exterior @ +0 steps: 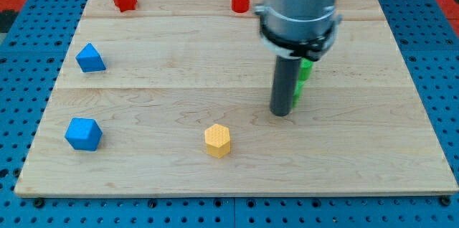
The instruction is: Push the green star towards bottom right
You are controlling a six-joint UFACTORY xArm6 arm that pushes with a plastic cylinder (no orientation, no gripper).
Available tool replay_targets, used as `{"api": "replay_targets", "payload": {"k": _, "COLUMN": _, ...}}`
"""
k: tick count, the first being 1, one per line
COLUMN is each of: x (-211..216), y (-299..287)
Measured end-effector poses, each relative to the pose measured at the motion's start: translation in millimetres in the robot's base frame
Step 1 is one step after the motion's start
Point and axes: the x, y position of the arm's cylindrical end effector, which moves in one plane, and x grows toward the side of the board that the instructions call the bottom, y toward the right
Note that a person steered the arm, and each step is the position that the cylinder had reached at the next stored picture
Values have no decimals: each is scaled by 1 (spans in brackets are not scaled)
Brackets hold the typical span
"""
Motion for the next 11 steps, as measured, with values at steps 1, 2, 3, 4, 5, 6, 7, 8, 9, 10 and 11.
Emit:
{"api": "replay_targets", "payload": {"k": 1, "x": -12, "y": -69}}
{"api": "replay_targets", "payload": {"k": 2, "x": -58, "y": -15}}
{"api": "replay_targets", "payload": {"k": 3, "x": -74, "y": 39}}
{"api": "replay_targets", "payload": {"k": 4, "x": -67, "y": 83}}
{"api": "replay_targets", "payload": {"k": 5, "x": -69, "y": 116}}
{"api": "replay_targets", "payload": {"k": 6, "x": -69, "y": 82}}
{"api": "replay_targets", "payload": {"k": 7, "x": -69, "y": 73}}
{"api": "replay_targets", "payload": {"k": 8, "x": -68, "y": 47}}
{"api": "replay_targets", "payload": {"k": 9, "x": -41, "y": 68}}
{"api": "replay_targets", "payload": {"k": 10, "x": 7, "y": 128}}
{"api": "replay_targets", "payload": {"k": 11, "x": 4, "y": 152}}
